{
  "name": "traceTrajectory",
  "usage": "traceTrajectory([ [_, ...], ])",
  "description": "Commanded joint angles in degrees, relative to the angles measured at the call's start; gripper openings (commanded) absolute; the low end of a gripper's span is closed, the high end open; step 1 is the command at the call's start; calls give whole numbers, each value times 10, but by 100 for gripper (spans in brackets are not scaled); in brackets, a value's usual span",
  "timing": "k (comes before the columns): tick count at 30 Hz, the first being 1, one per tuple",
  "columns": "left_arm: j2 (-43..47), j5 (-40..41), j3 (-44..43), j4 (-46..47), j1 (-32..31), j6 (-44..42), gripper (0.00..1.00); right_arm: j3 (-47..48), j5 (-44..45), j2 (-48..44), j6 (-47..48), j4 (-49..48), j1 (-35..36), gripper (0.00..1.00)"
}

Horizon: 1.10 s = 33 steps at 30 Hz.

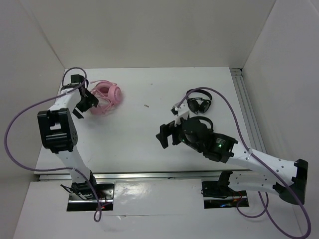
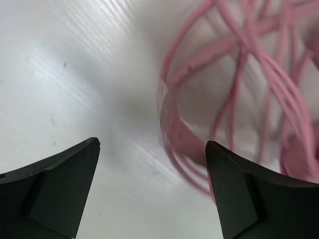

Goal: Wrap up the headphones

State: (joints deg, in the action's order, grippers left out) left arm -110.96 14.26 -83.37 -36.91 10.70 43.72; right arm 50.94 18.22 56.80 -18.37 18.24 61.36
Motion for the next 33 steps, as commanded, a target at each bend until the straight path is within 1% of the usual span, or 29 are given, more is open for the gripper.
traceTrajectory([
  [1,104,-27,25,5,8,15,100,48,-8,-22,-15,7,4,100],
  [2,134,-27,30,5,8,8,100,53,-8,-22,-15,14,4,100],
  [5,181,-56,58,5,8,8,100,76,-27,-27,-15,28,10,100],
  [6,220,-65,68,5,8,1,100,76,-27,-27,-15,33,10,100],
  [9,283,-106,109,5,8,-10,100,110,-38,-33,-9,65,10,100],
  [10,335,-135,129,12,8,-19,100,122,-33,-33,-9,79,10,100],
  [12,394,-166,145,12,-5,-42,100,154,-7,-40,-9,123,10,100],
  [13,464,-193,159,12,-13,-47,100,163,3,-53,-14,136,10,100],
  [14,501,-207,167,12,-23,-53,100,177,24,-61,-14,158,10,100],
  [16,577,-212,178,-6,-57,-58,100,190,39,-88,-14,179,10,100],
  [17,614,-231,178,-14,-66,-67,100,202,48,-97,-14,202,10,100],
  [18,684,-239,178,-25,-73,-67,100,209,54,-105,-14,214,15,100],
  [21,774,-279,165,-71,-79,-87,100,216,65,-140,-8,246,15,100],
  [22,823,-286,165,-83,-79,-93,100,222,65,-156,-8,252,15,100],
  [24,868,-291,165,-108,-79,-87,100,222,65,-171,-8,257,15,100],
  [25,908,-291,173,-114,-79,-73,100,216,65,-180,6,257,15,100],
  [29,975,-313,215,-121,-79,-49,100,203,72,-218,6,247,15,100],
  [30,975,-331,222,-127,-79,-49,100,203,72,-218,6,247,15,100],
  [33,965,-331,211,-153,-79,-55,100,203,67,-218,1,260,15,100],
])
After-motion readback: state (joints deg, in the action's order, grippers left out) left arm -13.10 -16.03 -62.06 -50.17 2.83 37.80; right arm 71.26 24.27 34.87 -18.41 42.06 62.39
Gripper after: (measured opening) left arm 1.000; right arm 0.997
